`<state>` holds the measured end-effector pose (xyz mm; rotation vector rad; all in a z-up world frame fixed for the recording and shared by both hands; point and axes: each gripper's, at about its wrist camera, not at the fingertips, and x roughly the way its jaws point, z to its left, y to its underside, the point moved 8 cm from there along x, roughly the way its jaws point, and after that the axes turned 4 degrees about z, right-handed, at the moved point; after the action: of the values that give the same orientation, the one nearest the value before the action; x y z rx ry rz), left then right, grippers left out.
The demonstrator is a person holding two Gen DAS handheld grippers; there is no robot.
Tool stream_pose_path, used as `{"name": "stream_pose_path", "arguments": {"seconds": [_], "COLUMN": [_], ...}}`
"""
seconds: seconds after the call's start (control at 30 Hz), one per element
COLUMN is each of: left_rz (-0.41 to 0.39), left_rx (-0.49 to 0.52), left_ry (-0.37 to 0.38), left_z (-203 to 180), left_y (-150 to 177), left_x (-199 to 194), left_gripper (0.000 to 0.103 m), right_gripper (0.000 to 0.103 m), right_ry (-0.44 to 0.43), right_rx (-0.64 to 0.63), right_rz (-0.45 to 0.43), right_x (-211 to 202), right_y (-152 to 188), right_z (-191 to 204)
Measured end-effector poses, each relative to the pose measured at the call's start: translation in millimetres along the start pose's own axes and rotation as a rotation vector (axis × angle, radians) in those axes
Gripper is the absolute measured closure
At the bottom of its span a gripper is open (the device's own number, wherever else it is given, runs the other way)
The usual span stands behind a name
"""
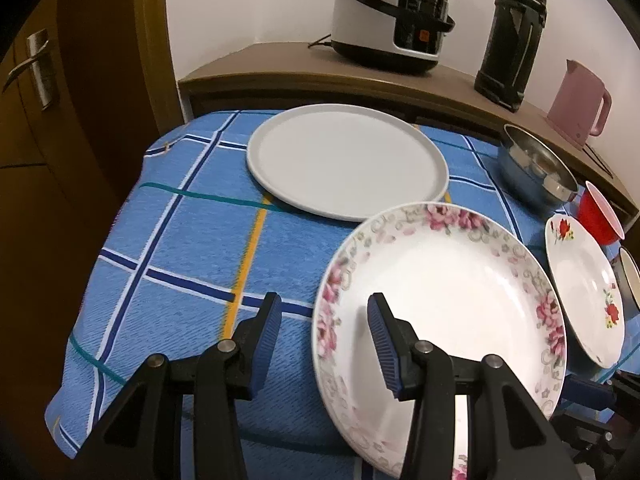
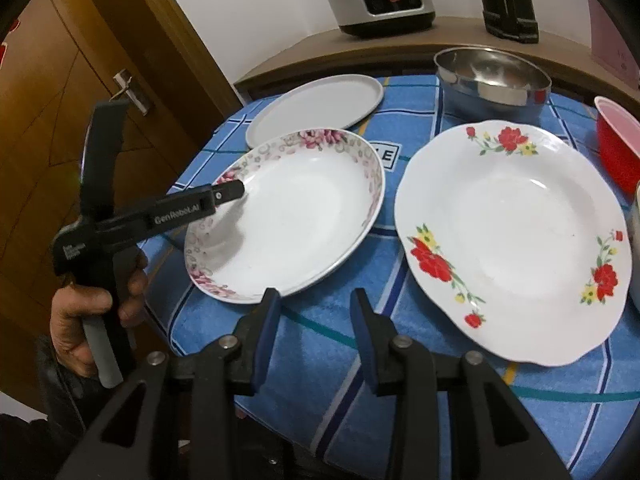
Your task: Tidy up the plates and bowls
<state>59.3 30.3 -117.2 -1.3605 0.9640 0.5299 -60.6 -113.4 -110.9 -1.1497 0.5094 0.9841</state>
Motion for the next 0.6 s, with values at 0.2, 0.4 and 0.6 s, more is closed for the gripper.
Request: {"name": "stream_pose_path", "arguments": {"seconds": [0.2, 0.4, 0.6], "left_rz": [0.013, 0.012, 0.003], "left_rx": [-0.002, -0.007, 0.001], "left_ry": [0.008, 0.034, 0.043], "left_z": [4, 3, -1], "left_y": [-2, -7, -14], "left_x": [7, 10, 14], "left_gripper": [0.059, 0.063, 0.074], "right_gripper": [0.066, 0.066, 0.068], "right_ry": [-0.035, -0.039, 0.013], "right_rx": [0.017, 0.070, 0.096], "right_rz": [-0.015, 0.007, -0.007], "right_x": [4, 17, 25], "right_y": [-6, -11, -17], "right_z": [3, 2, 0]}}
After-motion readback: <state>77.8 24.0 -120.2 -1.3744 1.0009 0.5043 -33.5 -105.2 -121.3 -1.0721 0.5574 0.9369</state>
